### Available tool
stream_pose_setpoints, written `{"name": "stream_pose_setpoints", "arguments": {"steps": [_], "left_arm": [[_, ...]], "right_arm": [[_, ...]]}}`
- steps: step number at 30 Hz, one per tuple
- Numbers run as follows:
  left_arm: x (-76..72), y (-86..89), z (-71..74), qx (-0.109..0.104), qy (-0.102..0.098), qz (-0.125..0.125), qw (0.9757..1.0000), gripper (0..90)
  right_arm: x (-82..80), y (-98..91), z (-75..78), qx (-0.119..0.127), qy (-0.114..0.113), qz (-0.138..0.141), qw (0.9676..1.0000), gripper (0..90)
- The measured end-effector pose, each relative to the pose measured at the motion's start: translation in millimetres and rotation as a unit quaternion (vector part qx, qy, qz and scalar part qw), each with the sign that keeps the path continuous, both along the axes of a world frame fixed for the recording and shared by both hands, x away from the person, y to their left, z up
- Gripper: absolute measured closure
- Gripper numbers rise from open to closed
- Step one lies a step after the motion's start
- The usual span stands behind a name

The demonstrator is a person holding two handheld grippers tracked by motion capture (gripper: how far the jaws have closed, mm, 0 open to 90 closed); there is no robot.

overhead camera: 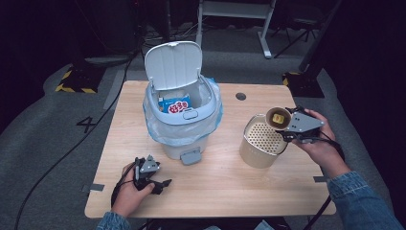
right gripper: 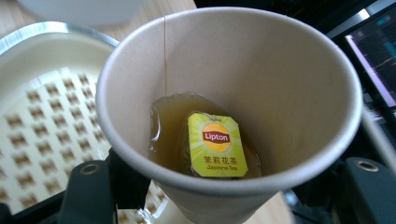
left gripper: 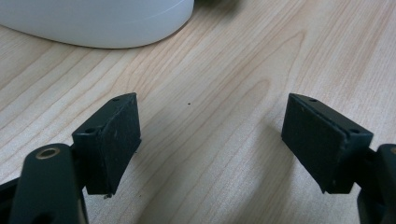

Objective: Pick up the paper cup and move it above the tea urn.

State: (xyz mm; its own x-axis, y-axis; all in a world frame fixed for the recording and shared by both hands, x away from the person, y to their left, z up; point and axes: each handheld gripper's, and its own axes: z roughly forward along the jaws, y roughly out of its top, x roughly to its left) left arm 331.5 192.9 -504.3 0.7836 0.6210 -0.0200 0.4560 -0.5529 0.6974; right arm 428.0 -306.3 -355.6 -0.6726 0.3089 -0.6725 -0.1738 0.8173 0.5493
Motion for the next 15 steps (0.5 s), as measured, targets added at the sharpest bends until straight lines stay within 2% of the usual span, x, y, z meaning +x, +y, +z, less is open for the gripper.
{"name": "stream_pose_setpoints", "arguments": {"steps": [1, 2, 3, 5, 6, 7, 8, 9, 10, 11, 12, 13, 14, 15], "left_arm": [[0.0, -0.1, 0.0, 0.000, 0.000, 0.000, 1.0000, 19.9], [0.0, -0.1, 0.0, 0.000, 0.000, 0.000, 1.0000, 19.9], [0.0, 0.0, 0.0, 0.000, 0.000, 0.000, 1.0000, 19.9], [0.0, 0.0, 0.0, 0.000, 0.000, 0.000, 1.0000, 19.9], [0.0, 0.0, 0.0, 0.000, 0.000, 0.000, 1.0000, 19.9], [0.0, 0.0, 0.0, 0.000, 0.000, 0.000, 1.0000, 19.9], [0.0, 0.0, 0.0, 0.000, 0.000, 0.000, 1.0000, 19.9], [0.0, 0.0, 0.0, 0.000, 0.000, 0.000, 1.0000, 19.9], [0.0, 0.0, 0.0, 0.000, 0.000, 0.000, 1.0000, 19.9], [0.0, 0.0, 0.0, 0.000, 0.000, 0.000, 1.0000, 19.9], [0.0, 0.0, 0.0, 0.000, 0.000, 0.000, 1.0000, 19.9], [0.0, 0.0, 0.0, 0.000, 0.000, 0.000, 1.0000, 19.9], [0.0, 0.0, 0.0, 0.000, 0.000, 0.000, 1.0000, 19.9], [0.0, 0.0, 0.0, 0.000, 0.000, 0.000, 1.0000, 19.9]], "right_arm": [[-2.5, 3.4, -0.9, -0.040, -0.023, 0.001, 0.9990, 34.3], [-3.6, 5.1, -1.2, -0.058, -0.033, 0.002, 0.9978, 34.3], [-3.6, 5.1, -1.2, -0.058, -0.033, 0.002, 0.9978, 34.3], [-5.6, 8.7, -2.6, -0.079, -0.042, 0.009, 0.9959, 34.3], [-7.1, 12.0, -4.0, -0.107, -0.061, 0.012, 0.9924, 34.4], [-7.1, 12.0, -4.0, -0.107, -0.061, 0.012, 0.9924, 34.4], [-8.7, 15.3, -5.7, -0.128, -0.072, 0.013, 0.9891, 34.4], [-8.7, 15.3, -5.7, -0.128, -0.072, 0.013, 0.9891, 34.4], [-9.9, 18.1, -7.0, -0.152, -0.088, 0.016, 0.9843, 34.4], [-9.9, 18.1, -7.0, -0.152, -0.088, 0.016, 0.9843, 34.4], [-10.8, 19.3, -7.9, -0.164, -0.097, 0.014, 0.9815, 34.4], [-11.5, 20.9, -8.9, -0.191, -0.116, 0.016, 0.9746, 34.3], [-11.7, 21.3, -9.2, -0.198, -0.119, 0.016, 0.9728, 34.3], [-11.7, 21.3, -9.2, -0.198, -0.119, 0.016, 0.9728, 34.3]]}}
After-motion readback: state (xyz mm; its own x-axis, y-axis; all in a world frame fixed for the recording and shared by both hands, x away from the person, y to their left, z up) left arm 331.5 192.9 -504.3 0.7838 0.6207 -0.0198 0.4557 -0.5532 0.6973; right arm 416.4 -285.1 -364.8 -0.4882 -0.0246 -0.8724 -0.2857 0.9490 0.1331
